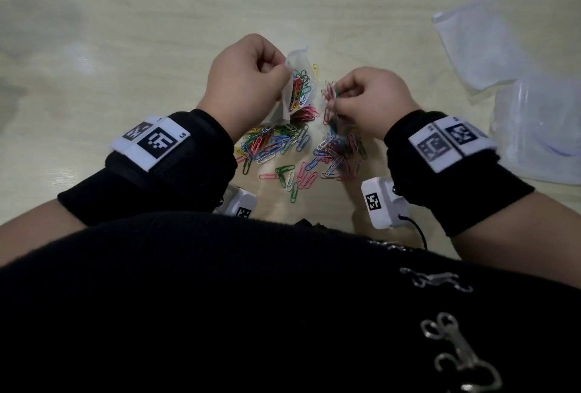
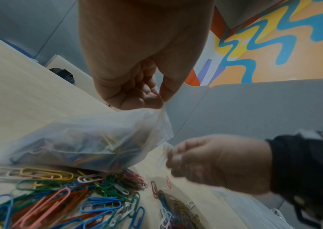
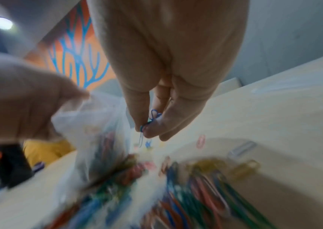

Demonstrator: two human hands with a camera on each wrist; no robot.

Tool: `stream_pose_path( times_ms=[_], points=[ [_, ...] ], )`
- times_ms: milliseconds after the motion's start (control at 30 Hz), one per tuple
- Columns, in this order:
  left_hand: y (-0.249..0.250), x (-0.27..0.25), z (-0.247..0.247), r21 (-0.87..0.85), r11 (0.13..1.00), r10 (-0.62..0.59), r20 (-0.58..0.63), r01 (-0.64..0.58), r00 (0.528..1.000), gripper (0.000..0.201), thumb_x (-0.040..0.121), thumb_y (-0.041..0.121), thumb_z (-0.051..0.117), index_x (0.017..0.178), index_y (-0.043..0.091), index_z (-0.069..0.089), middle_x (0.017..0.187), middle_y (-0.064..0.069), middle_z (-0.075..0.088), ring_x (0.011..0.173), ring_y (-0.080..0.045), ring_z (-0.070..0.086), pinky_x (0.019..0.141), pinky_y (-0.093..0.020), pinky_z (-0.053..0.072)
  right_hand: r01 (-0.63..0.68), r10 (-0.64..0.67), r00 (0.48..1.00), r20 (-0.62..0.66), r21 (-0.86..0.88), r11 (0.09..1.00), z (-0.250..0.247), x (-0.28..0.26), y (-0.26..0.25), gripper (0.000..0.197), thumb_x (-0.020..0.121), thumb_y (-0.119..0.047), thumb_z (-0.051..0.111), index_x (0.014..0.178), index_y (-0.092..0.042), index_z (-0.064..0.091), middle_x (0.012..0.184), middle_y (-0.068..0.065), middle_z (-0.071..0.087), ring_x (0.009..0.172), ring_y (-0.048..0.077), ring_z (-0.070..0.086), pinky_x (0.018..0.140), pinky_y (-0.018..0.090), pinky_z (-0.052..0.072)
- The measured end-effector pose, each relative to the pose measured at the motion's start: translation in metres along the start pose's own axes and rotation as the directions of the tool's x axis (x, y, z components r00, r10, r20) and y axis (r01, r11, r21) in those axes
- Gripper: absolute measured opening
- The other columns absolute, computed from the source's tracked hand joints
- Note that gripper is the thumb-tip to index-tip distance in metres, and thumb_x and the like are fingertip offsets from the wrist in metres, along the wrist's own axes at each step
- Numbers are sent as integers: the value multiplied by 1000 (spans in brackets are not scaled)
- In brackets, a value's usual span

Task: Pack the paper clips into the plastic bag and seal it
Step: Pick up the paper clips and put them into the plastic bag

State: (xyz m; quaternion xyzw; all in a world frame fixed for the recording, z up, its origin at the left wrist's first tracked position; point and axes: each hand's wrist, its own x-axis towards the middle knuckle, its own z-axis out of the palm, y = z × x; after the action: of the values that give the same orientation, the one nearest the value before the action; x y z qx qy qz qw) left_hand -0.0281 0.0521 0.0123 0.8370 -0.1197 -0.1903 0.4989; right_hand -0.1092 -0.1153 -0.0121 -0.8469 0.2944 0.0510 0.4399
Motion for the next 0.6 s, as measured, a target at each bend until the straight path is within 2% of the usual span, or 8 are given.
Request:
stream_pose_path(
  times_ms=[67, 133, 200, 267, 367, 433, 533, 600],
  points=[
    [0, 1, 1, 19, 1000, -1, -4, 1, 1000, 12, 78, 22, 60, 69, 28, 55, 64, 4, 56, 74, -31, 66, 67, -41, 51, -40, 38, 999, 11, 239, 970, -6, -1, -11, 20, 76, -8, 76, 74, -21, 61, 73, 1, 64, 70, 20, 66, 74, 37, 60],
    [0, 1, 2, 30, 1000, 0, 8, 0, 1000, 14, 79, 21, 61, 69, 28, 55, 64, 4, 56, 75, -31, 66, 71, -44, 54, -35, 23, 999, 39, 359, 933, -11, -3, -23, 20, 78, -2, 73, 73, -17, 60, 71, 3, 62, 66, 18, 64, 69, 33, 61],
    [1, 1, 4, 41, 999, -3, 24, 2, 1000, 17, 83, 17, 62, 71, 27, 55, 63, 4, 57, 67, -22, 64, 73, -43, 55, -6, -10, 999, 45, 351, 936, -9, -1, -32, 15, 79, -7, 75, 74, -14, 62, 74, 4, 63, 67, 18, 65, 69, 34, 61],
    [2, 0, 5, 45, 999, -11, 35, 9, 999, 16, 83, 17, 62, 71, 26, 55, 61, 4, 59, 62, -18, 62, 73, -44, 56, 25, -35, 999, 36, 256, 966, -4, 0, -40, 13, 78, -19, 77, 82, -14, 66, 78, 3, 66, 69, 19, 69, 73, 39, 61],
    [3, -1, 4, 30, 999, -31, 22, 30, 999, 4, 73, 23, 57, 70, 25, 56, 64, 0, 63, 67, -25, 64, 75, -48, 58, 85, -87, 996, 27, 59, 995, 2, 2, -49, 25, 81, -30, 70, 101, -17, 67, 92, 3, 70, 83, 22, 71, 82, 41, 58],
    [2, 0, 2, 26, 999, -46, 1, 46, 999, 3, 72, 25, 54, 70, 25, 56, 69, -3, 65, 77, -32, 67, 77, -51, 57, 123, -123, 992, 25, -5, 992, 3, 2, -54, 27, 85, -28, 62, 110, -20, 63, 98, 2, 69, 92, 22, 68, 86, 40, 56],
    [0, 1, -1, -14, 997, -72, -21, 72, 997, 5, 73, 24, 54, 68, 25, 56, 68, -1, 63, 74, -29, 65, 78, -53, 56, 174, -174, 985, -6, 62, 983, 3, 1, -60, 24, 84, -17, 52, 106, -25, 60, 90, 3, 69, 85, 18, 70, 76, 41, 59],
    [0, 2, -2, -46, 996, -84, -40, 82, 996, 7, 73, 23, 52, 68, 25, 56, 66, 1, 62, 70, -24, 61, 76, -48, 56, 166, -163, 986, -35, 200, 966, 3, 3, -63, 19, 86, -11, 47, 97, -22, 58, 87, 3, 67, 81, 12, 71, 70, 36, 61]
  ],
)
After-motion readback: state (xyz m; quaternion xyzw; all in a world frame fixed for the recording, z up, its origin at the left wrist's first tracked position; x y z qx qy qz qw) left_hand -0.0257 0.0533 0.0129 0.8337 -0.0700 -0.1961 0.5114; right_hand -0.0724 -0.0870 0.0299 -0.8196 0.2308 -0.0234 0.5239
